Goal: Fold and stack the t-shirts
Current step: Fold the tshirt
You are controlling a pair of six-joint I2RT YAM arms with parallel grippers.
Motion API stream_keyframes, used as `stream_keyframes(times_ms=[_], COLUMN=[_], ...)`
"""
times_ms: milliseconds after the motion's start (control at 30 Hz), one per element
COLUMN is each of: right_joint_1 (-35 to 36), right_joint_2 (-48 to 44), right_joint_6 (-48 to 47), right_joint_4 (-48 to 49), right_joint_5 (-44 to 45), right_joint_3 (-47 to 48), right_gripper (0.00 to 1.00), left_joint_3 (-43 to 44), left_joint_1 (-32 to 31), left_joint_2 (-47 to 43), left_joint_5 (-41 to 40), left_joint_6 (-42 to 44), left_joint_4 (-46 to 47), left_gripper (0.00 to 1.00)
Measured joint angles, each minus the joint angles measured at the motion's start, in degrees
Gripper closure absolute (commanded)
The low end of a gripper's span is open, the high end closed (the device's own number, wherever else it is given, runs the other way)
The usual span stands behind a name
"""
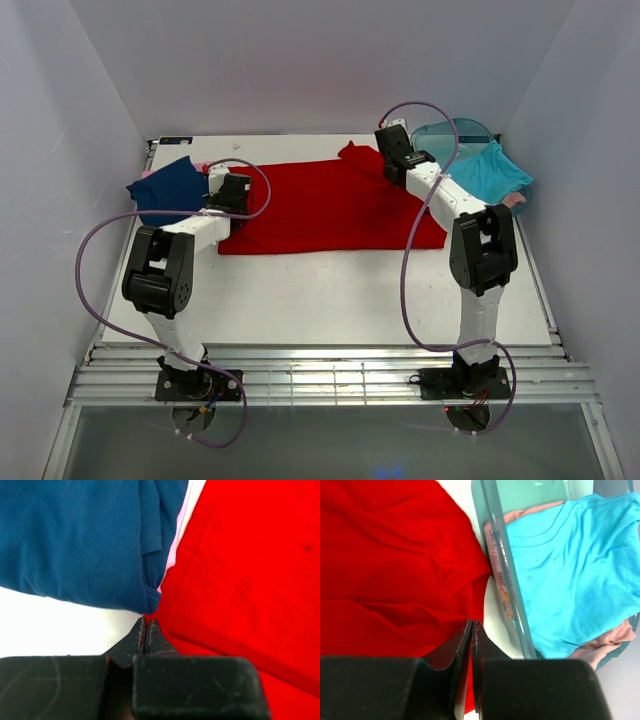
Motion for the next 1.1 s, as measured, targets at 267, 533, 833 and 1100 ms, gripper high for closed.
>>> stream_keyframes(times_ms=[267, 533, 833, 1100], right_joint_1=[-0.8, -1.2, -0.5, 0.7], right_joint_2=[2.8, 7.3, -4.6, -10.3], right_joint_6=[-0.3, -1.0, 0.8, 7.7], right_joint_4=[-0.8, -1.3, -0.6, 0.0], right_joint_5=[0.4, 2.5, 1.8, -4.7], right_joint_3=[4.1, 6.1, -2.3, -14.9], right_gripper=[0.91, 0.44, 0.74, 0.92], left_joint_3=[2.7, 2.9, 2.1, -1.4], left_joint_1=[0.7, 0.7, -0.3, -3.3], left_joint_2=[3.9, 3.7, -11.2, -6.6], left_joint_5=[1.6, -0.3, 2.1, 9.2], left_joint_6=[2.2, 3.0, 1.8, -2.9], left_joint_4=[1.6, 0.9, 2.7, 3.8], left_gripper=[0.34, 0.25, 0.37, 1.00])
